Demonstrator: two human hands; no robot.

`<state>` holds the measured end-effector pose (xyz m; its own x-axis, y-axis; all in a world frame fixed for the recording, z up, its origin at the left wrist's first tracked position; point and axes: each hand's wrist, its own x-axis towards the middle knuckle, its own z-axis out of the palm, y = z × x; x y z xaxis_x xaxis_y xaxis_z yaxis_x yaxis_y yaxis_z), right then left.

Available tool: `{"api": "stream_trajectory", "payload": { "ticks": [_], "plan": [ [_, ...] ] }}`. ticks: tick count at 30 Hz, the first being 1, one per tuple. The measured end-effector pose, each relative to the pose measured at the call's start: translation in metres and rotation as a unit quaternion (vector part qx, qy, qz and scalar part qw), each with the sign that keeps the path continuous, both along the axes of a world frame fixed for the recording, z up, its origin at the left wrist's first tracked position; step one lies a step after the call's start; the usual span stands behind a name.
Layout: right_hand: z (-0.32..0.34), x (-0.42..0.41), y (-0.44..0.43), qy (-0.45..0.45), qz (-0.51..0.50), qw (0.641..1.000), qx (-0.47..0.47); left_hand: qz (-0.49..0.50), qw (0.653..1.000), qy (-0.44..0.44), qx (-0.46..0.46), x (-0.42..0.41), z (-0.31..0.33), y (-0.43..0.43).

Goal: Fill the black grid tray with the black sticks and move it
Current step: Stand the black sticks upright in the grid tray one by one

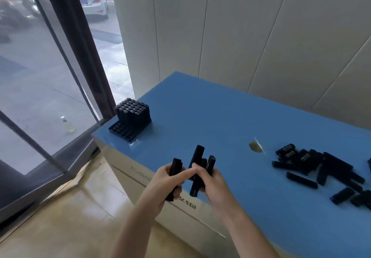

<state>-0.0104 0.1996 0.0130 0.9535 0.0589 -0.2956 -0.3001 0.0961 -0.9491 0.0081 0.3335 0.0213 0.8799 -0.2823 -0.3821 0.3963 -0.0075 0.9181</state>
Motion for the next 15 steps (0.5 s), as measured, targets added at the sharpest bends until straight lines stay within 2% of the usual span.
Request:
{"api": "stream_trajectory", "payload": {
  "ticks": [5,8,11,15],
  "plan": [
    [0.005,0.033,0.054,-0.03,0.055,0.997,-0.046,0.083,0.997,0.006,0.007,0.021,-0.002,0.032],
    [0.005,0.058,0.083,-0.045,0.083,0.992,-0.081,0.127,0.991,0.038,-0.028,0.041,-0.005,0.052],
    [-0.002,0.089,0.11,-0.085,0.079,0.979,-0.169,0.152,0.983,0.057,-0.08,0.066,-0.008,0.072],
    [-0.008,0.126,0.146,-0.15,0.059,0.932,-0.326,0.151,0.98,0.069,-0.109,0.104,-0.009,0.102]
  ]
}}
